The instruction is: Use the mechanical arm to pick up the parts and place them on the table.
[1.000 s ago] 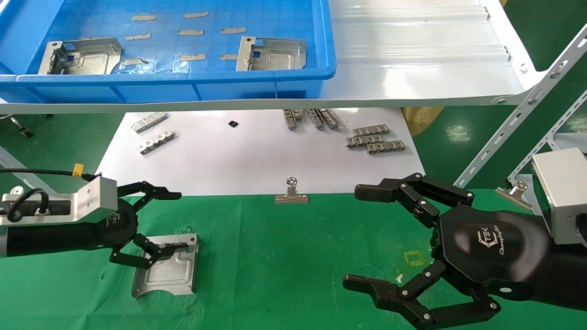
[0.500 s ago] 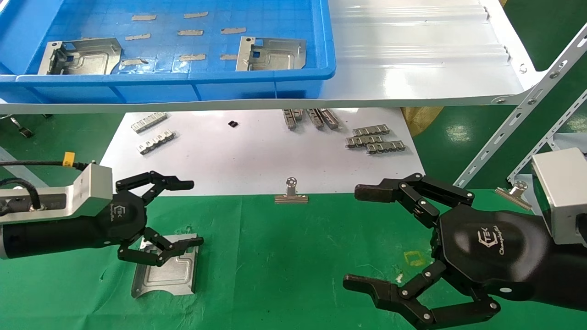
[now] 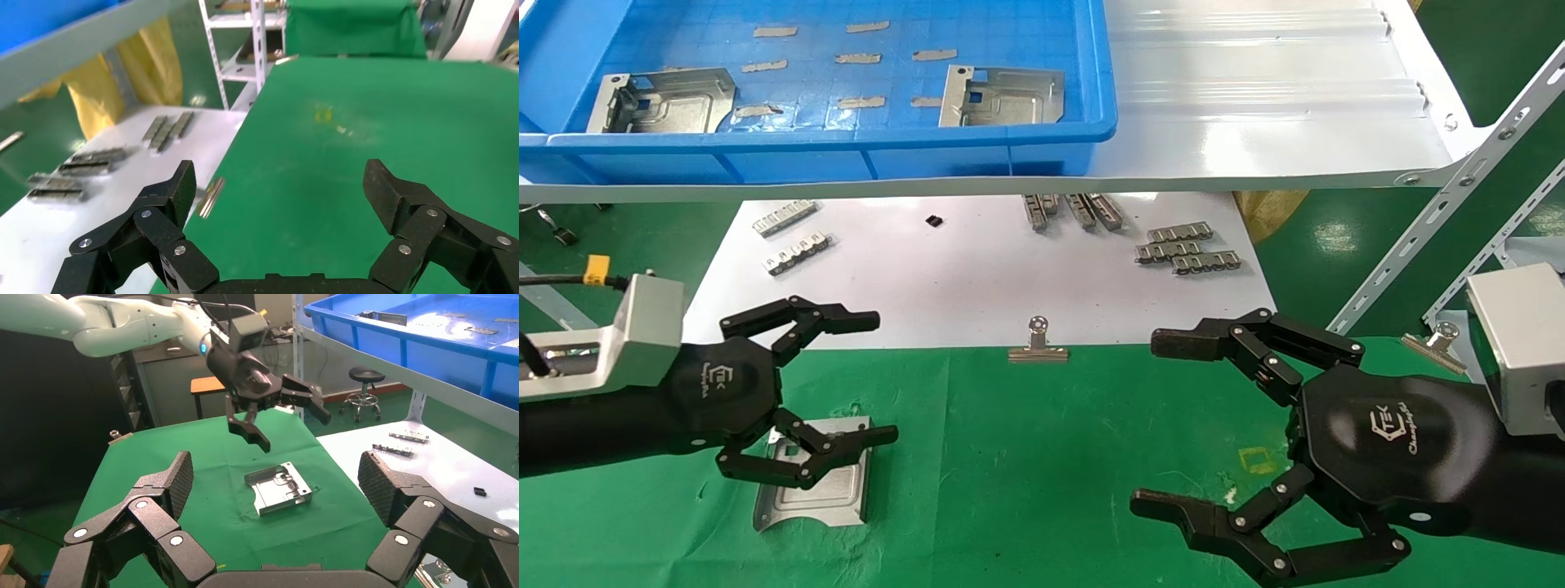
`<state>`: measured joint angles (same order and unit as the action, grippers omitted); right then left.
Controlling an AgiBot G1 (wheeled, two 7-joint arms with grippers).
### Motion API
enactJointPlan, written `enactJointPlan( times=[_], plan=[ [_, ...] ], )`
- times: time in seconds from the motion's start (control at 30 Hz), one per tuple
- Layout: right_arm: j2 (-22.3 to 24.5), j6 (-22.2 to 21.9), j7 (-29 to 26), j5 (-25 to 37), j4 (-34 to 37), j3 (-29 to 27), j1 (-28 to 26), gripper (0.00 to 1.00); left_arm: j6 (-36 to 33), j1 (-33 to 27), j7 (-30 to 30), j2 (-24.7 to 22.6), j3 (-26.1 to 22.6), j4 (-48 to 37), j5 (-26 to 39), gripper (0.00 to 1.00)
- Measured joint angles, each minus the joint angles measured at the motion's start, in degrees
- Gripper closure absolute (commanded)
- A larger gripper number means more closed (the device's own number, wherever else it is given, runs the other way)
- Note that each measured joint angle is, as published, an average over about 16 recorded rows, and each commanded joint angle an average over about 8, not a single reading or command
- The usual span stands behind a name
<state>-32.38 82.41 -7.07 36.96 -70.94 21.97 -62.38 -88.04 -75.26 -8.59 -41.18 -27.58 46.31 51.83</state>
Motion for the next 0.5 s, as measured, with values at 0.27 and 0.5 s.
enactJointPlan(
  times=[0.27,0.5],
  plan=[
    [0.0,0.0,0.0,0.0,0.0,0.0,0.0,0.00,0.8,4.5,6.4,2.0,3.8,9.0,-3.3,0.00],
    [0.0,0.0,0.0,0.0,0.0,0.0,0.0,0.00,1.5,8.5,12.0,3.8,7.2,17.0,-6.2,0.00]
  ],
)
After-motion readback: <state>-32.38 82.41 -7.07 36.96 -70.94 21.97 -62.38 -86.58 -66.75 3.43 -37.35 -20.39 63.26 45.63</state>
